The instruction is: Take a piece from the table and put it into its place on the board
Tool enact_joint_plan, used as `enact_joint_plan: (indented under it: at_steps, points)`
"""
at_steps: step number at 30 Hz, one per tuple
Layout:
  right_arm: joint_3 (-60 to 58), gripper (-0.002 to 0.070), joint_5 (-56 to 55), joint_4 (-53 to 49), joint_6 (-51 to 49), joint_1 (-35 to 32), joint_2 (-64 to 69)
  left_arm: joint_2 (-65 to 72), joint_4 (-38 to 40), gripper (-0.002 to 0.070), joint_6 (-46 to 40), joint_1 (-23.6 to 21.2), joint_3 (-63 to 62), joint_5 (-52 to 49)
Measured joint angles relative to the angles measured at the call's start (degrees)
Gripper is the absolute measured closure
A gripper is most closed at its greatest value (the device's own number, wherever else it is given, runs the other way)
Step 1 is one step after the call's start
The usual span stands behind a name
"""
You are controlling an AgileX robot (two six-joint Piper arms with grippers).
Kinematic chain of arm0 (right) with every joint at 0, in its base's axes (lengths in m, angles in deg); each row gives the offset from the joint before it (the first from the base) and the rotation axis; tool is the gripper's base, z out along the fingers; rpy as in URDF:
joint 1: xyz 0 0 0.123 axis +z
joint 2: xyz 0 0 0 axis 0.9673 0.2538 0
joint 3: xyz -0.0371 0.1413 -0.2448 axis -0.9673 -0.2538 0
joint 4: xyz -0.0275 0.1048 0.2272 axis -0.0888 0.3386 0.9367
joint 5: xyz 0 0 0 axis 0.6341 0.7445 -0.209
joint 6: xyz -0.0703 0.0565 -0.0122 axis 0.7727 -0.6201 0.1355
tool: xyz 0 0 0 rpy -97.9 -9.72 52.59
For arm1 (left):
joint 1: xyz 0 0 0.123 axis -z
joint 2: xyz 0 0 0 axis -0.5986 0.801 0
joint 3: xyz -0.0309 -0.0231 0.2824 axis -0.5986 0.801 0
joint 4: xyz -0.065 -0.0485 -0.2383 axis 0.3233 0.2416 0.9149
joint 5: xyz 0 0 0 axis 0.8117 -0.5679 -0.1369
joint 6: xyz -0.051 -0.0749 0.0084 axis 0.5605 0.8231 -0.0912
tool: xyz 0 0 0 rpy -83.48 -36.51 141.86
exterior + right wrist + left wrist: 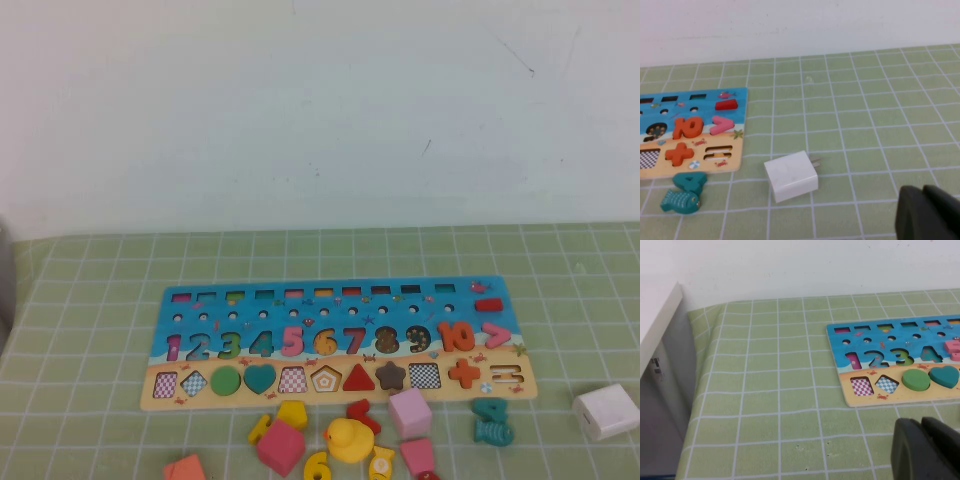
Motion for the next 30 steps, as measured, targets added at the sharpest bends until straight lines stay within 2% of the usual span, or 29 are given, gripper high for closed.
enact_joint_plan:
  at_steps: [9,12,16,19,30]
  points:
    - [0.1,0.0678,0.0,1.0,0.0,0.0,0.0,0.0,0.0,0.0678,0.0,0.0,0.0,0.0]
    - [0.1,0.0678,0.0,7.3,-1.4,0.0,0.0,0.0,0.0,0.0678,0.0,0.0,0.0,0.0]
    - [0.1,0.0678,0.7,27.2,-8.8,0.0,0.0,0.0,0.0,0.0678,0.0,0.0,0.0,0.0]
    - [0.0,0.0678,0.7,36.4,-10.7,0.0,0.0,0.0,0.0,0.0678,0.0,0.0,0.0,0.0]
    - [0.0,0.0677,0.9,40.1,-6.5,0.0,0.0,0.0,0.0,0.0678,0.0,0.0,0.0,0.0]
